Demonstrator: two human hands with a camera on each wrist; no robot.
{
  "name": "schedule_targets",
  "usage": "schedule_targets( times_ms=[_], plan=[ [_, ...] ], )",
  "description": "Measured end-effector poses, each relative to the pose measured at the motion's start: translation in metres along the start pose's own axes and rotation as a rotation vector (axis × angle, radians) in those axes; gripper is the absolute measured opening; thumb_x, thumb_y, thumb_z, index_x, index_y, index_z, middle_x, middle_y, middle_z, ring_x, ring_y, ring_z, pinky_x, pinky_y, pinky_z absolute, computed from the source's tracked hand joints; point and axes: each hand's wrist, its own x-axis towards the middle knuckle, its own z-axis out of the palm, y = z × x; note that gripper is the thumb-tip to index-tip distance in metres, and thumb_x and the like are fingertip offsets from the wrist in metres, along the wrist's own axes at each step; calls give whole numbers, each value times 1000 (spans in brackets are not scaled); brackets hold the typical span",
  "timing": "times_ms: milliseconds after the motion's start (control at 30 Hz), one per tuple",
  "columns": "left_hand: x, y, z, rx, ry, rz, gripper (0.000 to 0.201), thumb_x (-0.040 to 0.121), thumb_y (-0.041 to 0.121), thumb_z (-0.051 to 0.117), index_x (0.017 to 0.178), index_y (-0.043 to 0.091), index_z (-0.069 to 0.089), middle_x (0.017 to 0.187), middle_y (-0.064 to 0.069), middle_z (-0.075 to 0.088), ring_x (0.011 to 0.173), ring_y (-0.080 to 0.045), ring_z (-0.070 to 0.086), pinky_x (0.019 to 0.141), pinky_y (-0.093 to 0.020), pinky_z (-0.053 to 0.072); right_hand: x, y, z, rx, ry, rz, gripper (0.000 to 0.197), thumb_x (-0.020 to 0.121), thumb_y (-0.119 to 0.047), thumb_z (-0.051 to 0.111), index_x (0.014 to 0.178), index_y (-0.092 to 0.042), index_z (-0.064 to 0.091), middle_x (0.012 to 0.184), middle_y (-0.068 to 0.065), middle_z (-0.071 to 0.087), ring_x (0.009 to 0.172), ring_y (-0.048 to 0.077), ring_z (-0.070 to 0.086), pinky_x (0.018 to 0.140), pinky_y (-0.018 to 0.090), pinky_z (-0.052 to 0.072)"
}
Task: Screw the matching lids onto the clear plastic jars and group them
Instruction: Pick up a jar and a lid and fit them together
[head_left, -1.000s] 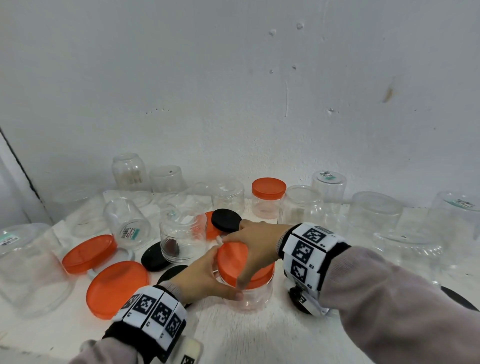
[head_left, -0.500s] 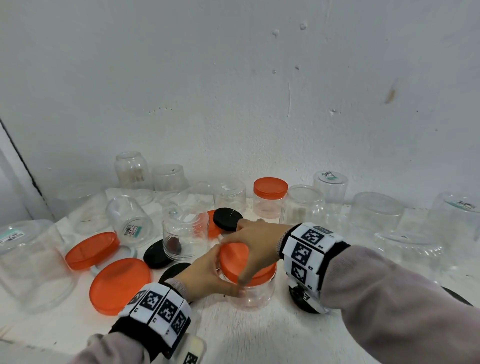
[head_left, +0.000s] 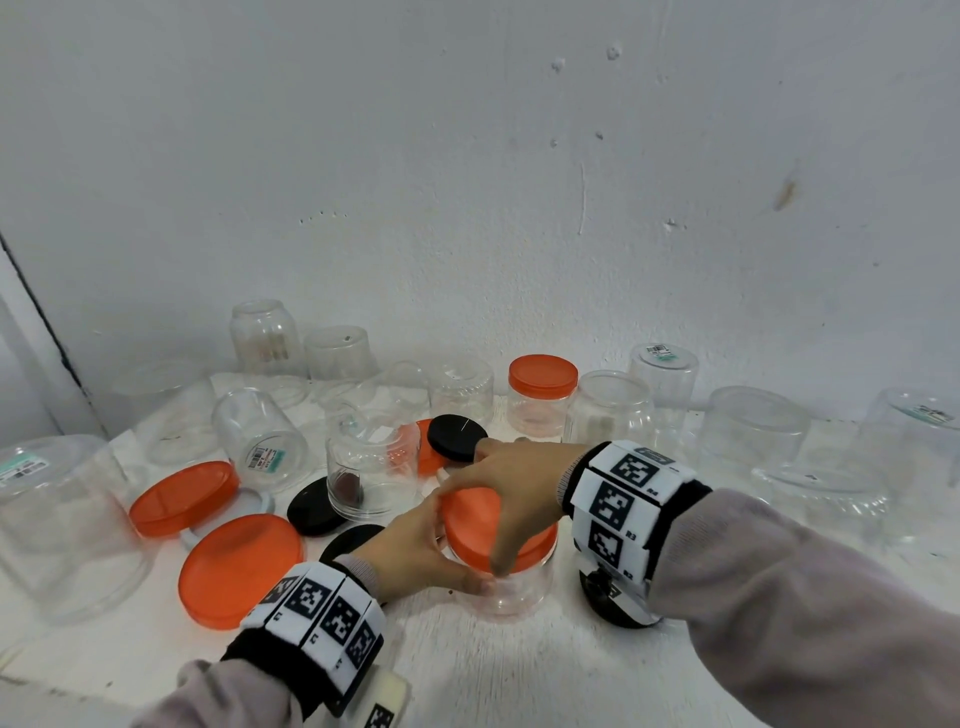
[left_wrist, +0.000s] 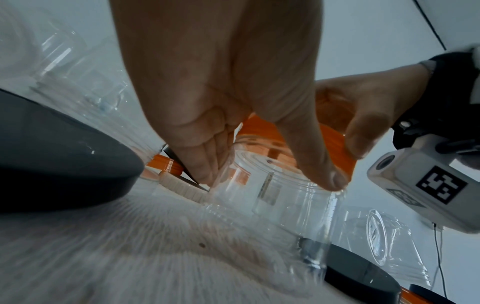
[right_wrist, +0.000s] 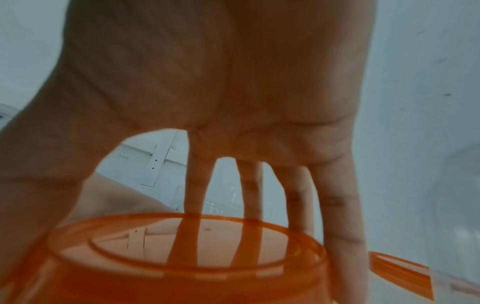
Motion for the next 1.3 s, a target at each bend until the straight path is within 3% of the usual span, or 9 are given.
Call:
schedule_targets(
  times_ms=[133, 300, 500, 600, 767, 933, 1100, 1200, 1300],
  plan=[
    [1, 0, 0, -14, -12, -11, 111, 58, 7, 90, 146, 18, 24, 135, 4, 52, 126, -10, 50, 110, -32, 38, 2, 0, 0, -8, -22, 24, 94, 66, -51, 79, 142, -50, 25, 129, -2, 35, 118, 25, 42, 91, 45, 46],
    [1, -2, 0, 2, -12, -7, 118, 42, 28, 91, 142, 19, 30, 132, 5, 54, 124, -11, 51, 109, -34, 40, 4, 3, 3, 26, -13, 69, 97, 65, -62, 75, 145, -46, 21, 138, 0, 32, 123, 26, 44, 94, 42, 45],
    [2, -2, 0, -3, -18, -1, 120, 36, 37, 90, 140, 19, 33, 132, 6, 55, 124, -10, 51, 109, -36, 40, 8, 1, 10, 28, 18, 136, 97, 64, -70, 69, 144, -41, 22, 135, 3, 34, 115, 27, 48, 74, 36, 40],
    [1, 0, 2, 16, -4, 8, 120, 35, 40, 90, 139, 20, 33, 131, 5, 56, 123, -11, 52, 108, -35, 41, 6, 0, 10, 29, 33, 123, 94, 65, -66, 70, 144, -43, 24, 132, 3, 36, 116, 28, 48, 81, 39, 45],
    [3, -1, 1, -18, -20, 8, 108, 56, 9, 91, 144, 16, 29, 128, 4, 57, 120, -7, 54, 99, -18, 44, 0, -2, 7, 13, 14, 75, 90, 65, -57, 75, 141, -48, 28, 128, -1, 38, 115, 26, 46, 91, 45, 47],
    [4, -3, 1, -31, -23, 5, 97, 60, 4, 88, 139, 17, 34, 126, 5, 58, 118, -4, 55, 95, -16, 45, 2, 2, 9, 43, 19, 93, 95, 65, -66, 71, 145, -45, 23, 131, 1, 37, 118, 25, 47, 89, 39, 46],
    [6, -5, 0, 32, -14, 6, 99, 54, 21, 92, 136, 22, 36, 123, 8, 59, 116, -6, 56, 98, -23, 46, 4, 4, 15, 89, 51, 174, 95, 61, -82, 60, 141, -40, 29, 131, 1, 40, 110, 22, 47, 77, 34, 38],
    [5, -4, 1, 52, -18, 16, 112, 39, 40, 90, 135, 25, 35, 125, 9, 58, 118, -5, 55, 103, -27, 44, 5, 2, 13, 93, 1, 176, 99, 61, -79, 63, 144, -46, 19, 141, -1, 32, 124, 26, 39, 91, 41, 40],
    [5, -5, 3, 11, -9, 8, 119, 35, 41, 91, 138, 25, 33, 127, 9, 58, 121, -7, 53, 107, -33, 42, 2, 1, 5, 93, -70, 147, 97, 66, -64, 72, 144, -51, 16, 141, -4, 28, 131, 27, 33, 99, 46, 39]
  ],
)
